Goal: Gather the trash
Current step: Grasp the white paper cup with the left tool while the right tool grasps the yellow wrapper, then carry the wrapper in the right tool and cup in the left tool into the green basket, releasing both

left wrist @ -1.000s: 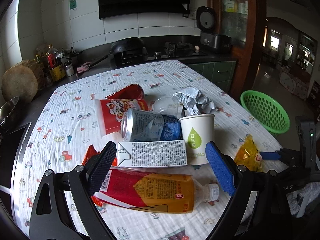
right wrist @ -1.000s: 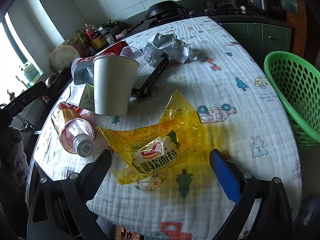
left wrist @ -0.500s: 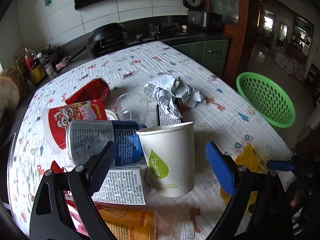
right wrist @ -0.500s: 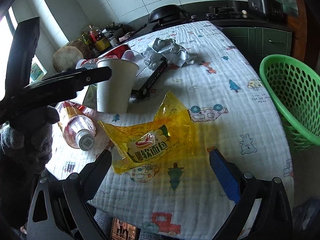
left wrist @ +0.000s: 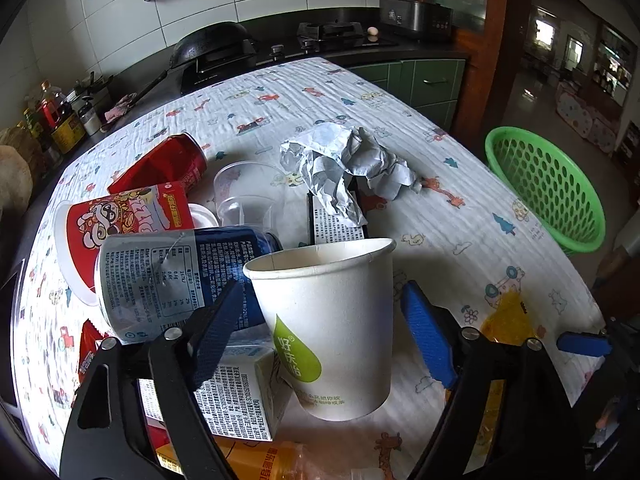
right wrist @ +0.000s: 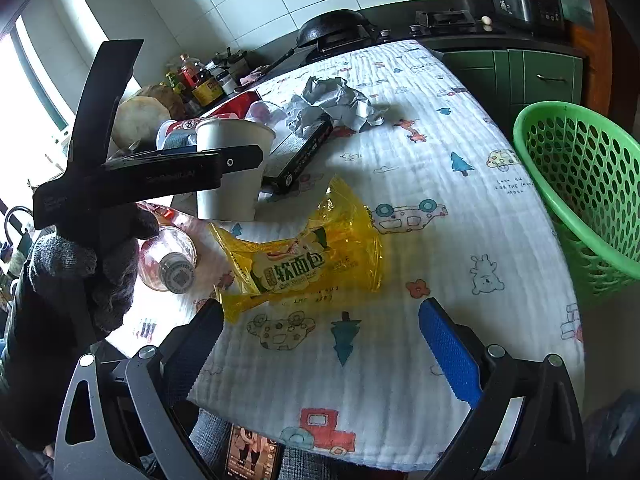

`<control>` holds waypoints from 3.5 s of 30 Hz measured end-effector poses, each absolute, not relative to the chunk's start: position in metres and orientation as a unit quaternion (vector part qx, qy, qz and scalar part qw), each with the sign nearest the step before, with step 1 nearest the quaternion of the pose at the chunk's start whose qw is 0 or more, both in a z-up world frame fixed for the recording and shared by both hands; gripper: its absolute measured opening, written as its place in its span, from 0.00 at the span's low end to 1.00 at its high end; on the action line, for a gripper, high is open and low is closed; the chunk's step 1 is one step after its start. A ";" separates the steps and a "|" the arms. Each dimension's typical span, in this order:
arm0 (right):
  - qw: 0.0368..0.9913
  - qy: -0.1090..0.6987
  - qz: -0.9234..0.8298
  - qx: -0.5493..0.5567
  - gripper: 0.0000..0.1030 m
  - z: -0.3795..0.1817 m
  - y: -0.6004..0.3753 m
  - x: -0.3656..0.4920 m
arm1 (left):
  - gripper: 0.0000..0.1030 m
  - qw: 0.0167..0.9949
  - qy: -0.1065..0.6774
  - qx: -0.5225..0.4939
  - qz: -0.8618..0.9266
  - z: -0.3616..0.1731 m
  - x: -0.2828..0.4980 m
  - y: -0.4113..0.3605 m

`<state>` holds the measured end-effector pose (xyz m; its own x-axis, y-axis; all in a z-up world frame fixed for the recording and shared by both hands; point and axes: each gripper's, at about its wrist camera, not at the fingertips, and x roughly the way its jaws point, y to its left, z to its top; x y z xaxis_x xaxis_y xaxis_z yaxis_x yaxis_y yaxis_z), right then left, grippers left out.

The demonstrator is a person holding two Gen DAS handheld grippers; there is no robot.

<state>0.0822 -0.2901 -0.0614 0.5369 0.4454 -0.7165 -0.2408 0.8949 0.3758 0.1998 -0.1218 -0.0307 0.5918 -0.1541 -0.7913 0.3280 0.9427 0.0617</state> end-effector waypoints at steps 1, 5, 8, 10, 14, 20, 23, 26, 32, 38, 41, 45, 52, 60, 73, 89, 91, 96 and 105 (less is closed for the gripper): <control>0.869 0.439 0.197 0.118 0.92 -0.061 -0.290 0.082 | 0.71 0.886 0.431 0.101 -0.137 -0.031 0.200 -0.122; 0.867 0.440 0.195 0.130 0.92 -0.059 -0.293 0.079 | 0.62 0.886 0.430 0.094 -0.146 -0.029 0.199 -0.122; 0.863 0.445 0.194 0.142 0.92 -0.059 -0.295 0.079 | 0.61 0.888 0.423 0.088 -0.155 -0.025 0.194 -0.120; 0.858 0.449 0.195 0.156 0.92 -0.059 -0.297 0.080 | 0.61 0.892 0.414 0.081 -0.162 -0.019 0.190 -0.118; 0.845 0.461 0.198 0.185 0.92 -0.059 -0.297 0.085 | 0.61 0.903 0.387 0.068 -0.172 -0.001 0.181 -0.110; 0.816 0.484 0.197 0.246 0.91 -0.059 -0.291 0.103 | 0.61 0.915 0.355 0.053 -0.185 0.019 0.172 -0.093; 0.793 0.504 0.184 0.290 0.91 -0.067 -0.290 0.115 | 0.61 0.917 0.347 0.044 -0.192 0.024 0.169 -0.084; 0.779 0.506 0.167 0.331 0.91 -0.072 -0.295 0.125 | 0.61 0.917 0.342 0.038 -0.201 0.025 0.168 -0.076; 0.773 0.511 0.136 0.351 0.79 -0.071 -0.295 0.136 | 0.61 0.915 0.339 0.038 -0.217 0.023 0.168 -0.074; 0.784 0.520 0.134 0.310 0.56 -0.072 -0.284 0.140 | 0.61 0.912 0.340 0.032 -0.227 0.021 0.165 -0.073; 0.795 0.514 0.144 0.288 0.47 -0.069 -0.280 0.138 | 0.61 0.912 0.341 0.032 -0.227 0.020 0.165 -0.073; 0.810 0.503 0.157 0.258 0.34 -0.064 -0.276 0.131 | 0.61 0.912 0.340 0.035 -0.228 0.022 0.162 -0.077; 0.825 0.483 0.174 0.236 0.29 -0.056 -0.280 0.122 | 0.61 0.912 0.340 0.039 -0.228 0.027 0.160 -0.087; 0.846 0.451 0.185 0.216 0.27 -0.037 -0.292 0.108 | 0.61 0.912 0.338 0.042 -0.230 0.039 0.156 -0.103; 0.876 0.403 0.128 0.233 0.27 -0.020 -0.393 0.108 | 0.61 0.895 0.356 0.051 -0.263 0.047 0.168 -0.169; 0.901 0.397 -0.058 0.165 0.29 -0.051 -0.524 0.174 | 0.61 0.860 0.377 0.085 -0.334 0.041 0.229 -0.310; 0.901 0.397 -0.066 0.162 0.35 -0.056 -0.530 0.175 | 0.61 0.853 0.380 0.081 -0.349 0.035 0.238 -0.329; 0.910 0.376 -0.094 0.146 0.63 -0.062 -0.538 0.163 | 0.61 0.841 0.395 0.096 -0.358 0.013 0.253 -0.372; 0.921 0.353 -0.103 0.129 0.69 -0.057 -0.534 0.128 | 0.72 0.823 0.432 0.064 -0.365 -0.020 0.271 -0.405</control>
